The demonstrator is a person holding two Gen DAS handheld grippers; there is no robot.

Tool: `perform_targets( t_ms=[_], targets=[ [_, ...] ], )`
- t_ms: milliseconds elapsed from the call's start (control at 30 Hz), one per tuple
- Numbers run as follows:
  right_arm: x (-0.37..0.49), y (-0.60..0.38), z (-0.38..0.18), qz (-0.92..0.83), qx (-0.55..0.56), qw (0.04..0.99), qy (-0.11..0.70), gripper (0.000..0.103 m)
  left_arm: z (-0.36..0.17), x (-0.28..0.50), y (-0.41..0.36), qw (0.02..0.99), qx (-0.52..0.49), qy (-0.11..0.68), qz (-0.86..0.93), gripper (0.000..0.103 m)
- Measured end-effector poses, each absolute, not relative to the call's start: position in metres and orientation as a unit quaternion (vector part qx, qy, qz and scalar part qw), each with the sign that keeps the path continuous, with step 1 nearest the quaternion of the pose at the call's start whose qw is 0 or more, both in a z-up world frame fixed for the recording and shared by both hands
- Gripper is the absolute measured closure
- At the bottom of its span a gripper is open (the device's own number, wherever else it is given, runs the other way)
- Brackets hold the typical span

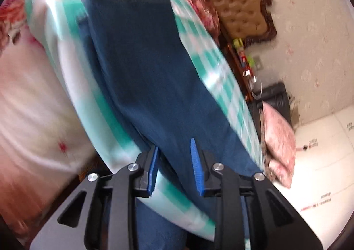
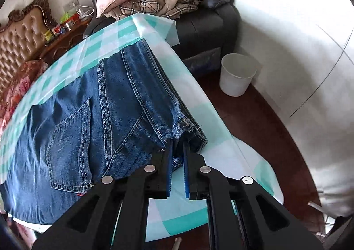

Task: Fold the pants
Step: 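Open the left tool, then the right tool, releasing the folded jeans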

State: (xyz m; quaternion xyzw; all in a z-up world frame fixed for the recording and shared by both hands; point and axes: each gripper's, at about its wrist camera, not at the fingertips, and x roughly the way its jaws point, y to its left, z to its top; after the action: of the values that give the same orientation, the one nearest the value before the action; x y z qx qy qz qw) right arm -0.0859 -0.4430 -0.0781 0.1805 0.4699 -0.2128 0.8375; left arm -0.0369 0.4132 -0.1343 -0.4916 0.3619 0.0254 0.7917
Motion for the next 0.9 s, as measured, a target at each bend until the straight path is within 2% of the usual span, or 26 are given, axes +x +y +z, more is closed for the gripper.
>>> perform_targets(
  t_ms=[100, 167, 367, 433, 467, 500, 533, 567, 633, 667, 867, 900],
  targets=[
    [-0.084, -0.443, -0.078, -0.215, 0.182, 0.835, 0.472, 0.095, -0.141, -0.038, 0.452, 0.785, -0.512, 0.344, 0.050, 0.077],
    [-0.084, -0.442, -0.076, -0.219, 0.181, 0.835, 0.472, 0.095, -0.144, -0.038, 0.476, 0.781, -0.520, 0.340, 0.070, 0.100],
    [-0.084, -0.441, -0.070, -0.228, 0.167, 0.837, 0.470, 0.097, -0.135, -0.035, 0.500, 0.811, -0.455, 0.354, 0.104, 0.097],
    [-0.084, -0.441, -0.077, -0.233, 0.164, 0.833, 0.474, 0.097, -0.124, -0.030, 0.498, 0.830, -0.392, 0.375, 0.130, 0.097],
    [-0.084, -0.439, -0.078, -0.236, 0.154, 0.834, 0.474, 0.097, -0.106, -0.024, 0.480, 0.850, -0.307, 0.393, 0.171, 0.093],
    [-0.083, -0.436, -0.078, -0.238, 0.142, 0.835, 0.476, 0.097, -0.094, -0.020, 0.465, 0.860, -0.256, 0.395, 0.197, 0.081],
    [-0.080, -0.431, -0.078, -0.243, 0.121, 0.835, 0.479, 0.097, -0.081, -0.018, 0.446, 0.869, -0.189, 0.394, 0.232, 0.047],
    [-0.077, -0.426, -0.078, -0.250, 0.106, 0.834, 0.481, 0.097, -0.066, -0.016, 0.424, 0.879, -0.116, 0.385, 0.258, 0.031],
    [-0.075, -0.419, -0.080, -0.262, 0.081, 0.832, 0.482, 0.097, -0.049, -0.011, 0.388, 0.886, -0.022, 0.371, 0.277, 0.032],
    [-0.074, -0.416, -0.081, -0.267, 0.071, 0.831, 0.482, 0.097, -0.046, -0.007, 0.378, 0.885, -0.006, 0.372, 0.279, 0.032],
    [-0.076, -0.414, -0.082, -0.280, 0.056, 0.829, 0.480, 0.096, -0.023, 0.000, 0.341, 0.879, 0.017, 0.380, 0.287, 0.032],
    [-0.076, -0.416, -0.081, -0.282, 0.059, 0.829, 0.479, 0.093, -0.019, -0.002, 0.335, 0.879, 0.023, 0.379, 0.289, 0.032]
  ],
)
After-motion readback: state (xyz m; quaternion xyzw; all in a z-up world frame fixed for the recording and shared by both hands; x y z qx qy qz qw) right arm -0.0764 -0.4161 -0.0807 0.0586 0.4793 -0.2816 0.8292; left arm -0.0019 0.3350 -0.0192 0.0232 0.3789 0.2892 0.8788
